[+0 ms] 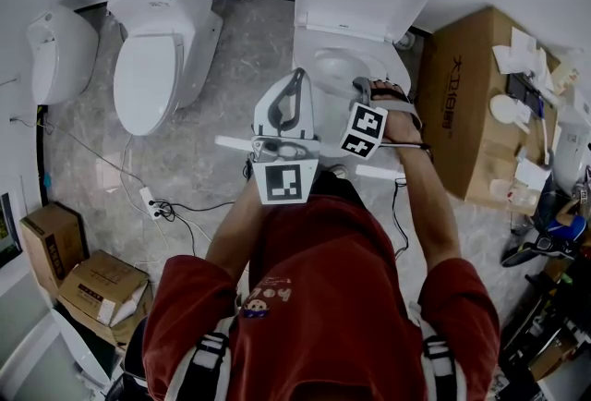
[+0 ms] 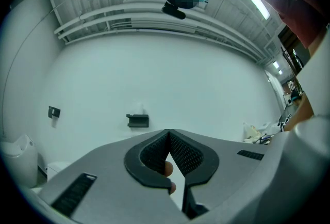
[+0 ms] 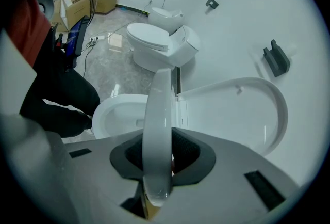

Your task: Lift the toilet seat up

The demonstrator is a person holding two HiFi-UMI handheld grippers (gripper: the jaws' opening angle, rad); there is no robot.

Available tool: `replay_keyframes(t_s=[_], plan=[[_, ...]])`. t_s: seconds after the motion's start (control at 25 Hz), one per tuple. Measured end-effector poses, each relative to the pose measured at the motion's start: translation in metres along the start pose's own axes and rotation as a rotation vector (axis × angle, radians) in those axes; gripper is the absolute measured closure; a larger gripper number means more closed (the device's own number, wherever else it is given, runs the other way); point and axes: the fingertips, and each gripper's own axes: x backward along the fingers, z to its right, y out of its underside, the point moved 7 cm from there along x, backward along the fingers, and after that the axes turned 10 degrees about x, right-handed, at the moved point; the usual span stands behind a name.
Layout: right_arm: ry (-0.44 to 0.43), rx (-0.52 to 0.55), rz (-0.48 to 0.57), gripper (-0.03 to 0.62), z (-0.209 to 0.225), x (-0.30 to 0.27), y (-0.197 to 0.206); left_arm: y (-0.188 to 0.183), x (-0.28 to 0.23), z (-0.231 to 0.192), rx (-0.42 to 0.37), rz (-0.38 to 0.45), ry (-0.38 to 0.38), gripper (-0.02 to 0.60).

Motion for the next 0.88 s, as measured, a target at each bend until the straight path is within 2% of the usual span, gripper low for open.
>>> replay_keyframes(t_s=[0.88], plan=[[0.043,-0.028,-0.065,0.502,0.046,0.01,0.005,-0.007,-0.034,-0.024,0.029,0.028,0.072,0.574]])
